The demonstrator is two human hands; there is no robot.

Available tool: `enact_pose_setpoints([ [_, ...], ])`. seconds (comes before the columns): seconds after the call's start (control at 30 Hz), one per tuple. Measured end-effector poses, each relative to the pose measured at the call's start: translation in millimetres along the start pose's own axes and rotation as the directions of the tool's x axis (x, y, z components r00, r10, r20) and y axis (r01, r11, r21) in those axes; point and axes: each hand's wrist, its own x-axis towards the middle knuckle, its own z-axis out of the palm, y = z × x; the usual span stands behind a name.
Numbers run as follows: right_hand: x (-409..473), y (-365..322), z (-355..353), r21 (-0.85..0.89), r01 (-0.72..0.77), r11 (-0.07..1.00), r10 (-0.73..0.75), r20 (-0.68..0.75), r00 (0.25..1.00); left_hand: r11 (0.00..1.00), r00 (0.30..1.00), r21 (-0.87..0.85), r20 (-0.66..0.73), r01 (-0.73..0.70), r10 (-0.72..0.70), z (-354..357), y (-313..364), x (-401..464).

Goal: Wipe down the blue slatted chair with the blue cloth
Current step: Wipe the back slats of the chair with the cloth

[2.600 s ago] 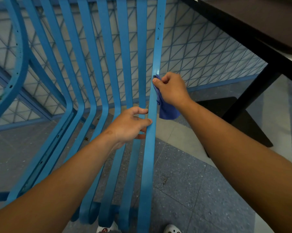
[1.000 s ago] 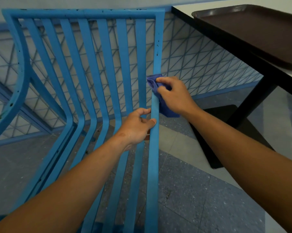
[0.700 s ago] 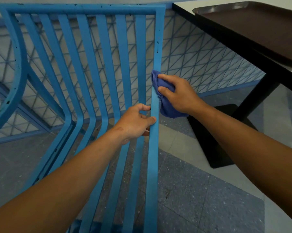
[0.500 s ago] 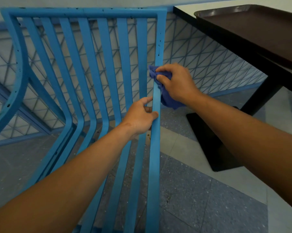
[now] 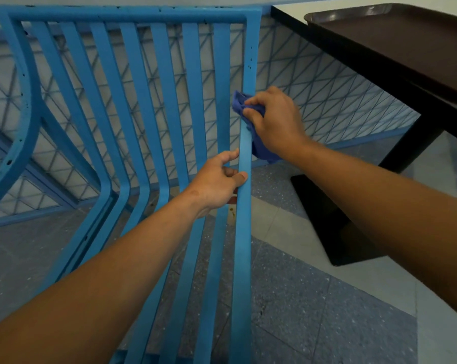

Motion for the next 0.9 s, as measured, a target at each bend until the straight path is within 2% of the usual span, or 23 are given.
enact_pose_setpoints([
  [0.13, 13.0, -3.3, -8.8, -0.063, 0.008, 0.998, -0.007, 0.021, 1.000, 0.999, 1.000, 0.033, 0.004, -0.018, 0.017, -0.8, -2.8, 0.2],
  [0.43, 82.7, -17.6, -33.0, -0.059, 0.016, 0.998, -0.024, -0.145, 0.989, 1.000, 0.999, 0.005, 0.041, -0.014, 0.014, -3.5, -2.9, -1.2],
  [0.67, 39.4, -0.3, -10.3, -0.127, 0.022, 0.992, -0.033, -0.090, 0.995, 1.000, 1.000, -0.009, 0.030, -0.006, 0.007, -3.0, -1.9, -2.8],
  [0.9, 67.4, -14.5, -26.9, -0.161, 0.031, 0.986, -0.045, -0.084, 0.995, 1.000, 1.000, -0.002, 0.019, -0.004, 0.004, -1.2, -1.6, -6.0],
])
